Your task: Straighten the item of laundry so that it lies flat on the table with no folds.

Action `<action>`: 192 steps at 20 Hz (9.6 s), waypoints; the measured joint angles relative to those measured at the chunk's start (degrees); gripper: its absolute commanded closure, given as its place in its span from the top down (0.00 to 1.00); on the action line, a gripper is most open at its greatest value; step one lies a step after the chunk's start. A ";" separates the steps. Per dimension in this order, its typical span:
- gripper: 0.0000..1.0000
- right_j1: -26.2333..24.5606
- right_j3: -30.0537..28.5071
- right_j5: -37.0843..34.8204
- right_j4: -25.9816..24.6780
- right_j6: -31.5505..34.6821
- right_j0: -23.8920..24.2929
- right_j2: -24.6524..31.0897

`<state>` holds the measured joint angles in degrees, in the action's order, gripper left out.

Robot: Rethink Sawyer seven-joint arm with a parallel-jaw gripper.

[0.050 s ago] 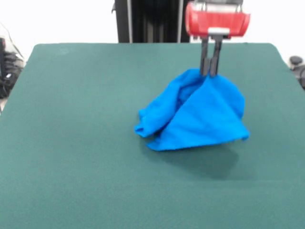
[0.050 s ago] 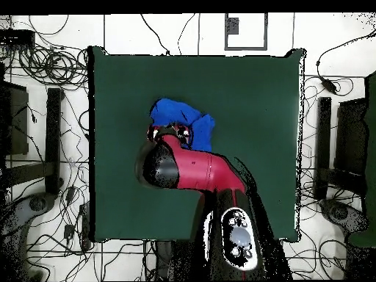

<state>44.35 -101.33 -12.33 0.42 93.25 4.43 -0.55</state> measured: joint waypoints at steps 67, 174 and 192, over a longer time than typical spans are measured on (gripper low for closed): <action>0.00 12.25 -7.22 -8.54 -6.45 0.00 26.05 12.48; 1.00 -16.99 18.27 -8.33 -7.88 0.00 26.42 12.93; 1.00 -17.66 18.34 -8.33 -7.88 0.00 23.39 12.95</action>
<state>26.70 -82.99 -20.66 -7.46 93.25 27.82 12.40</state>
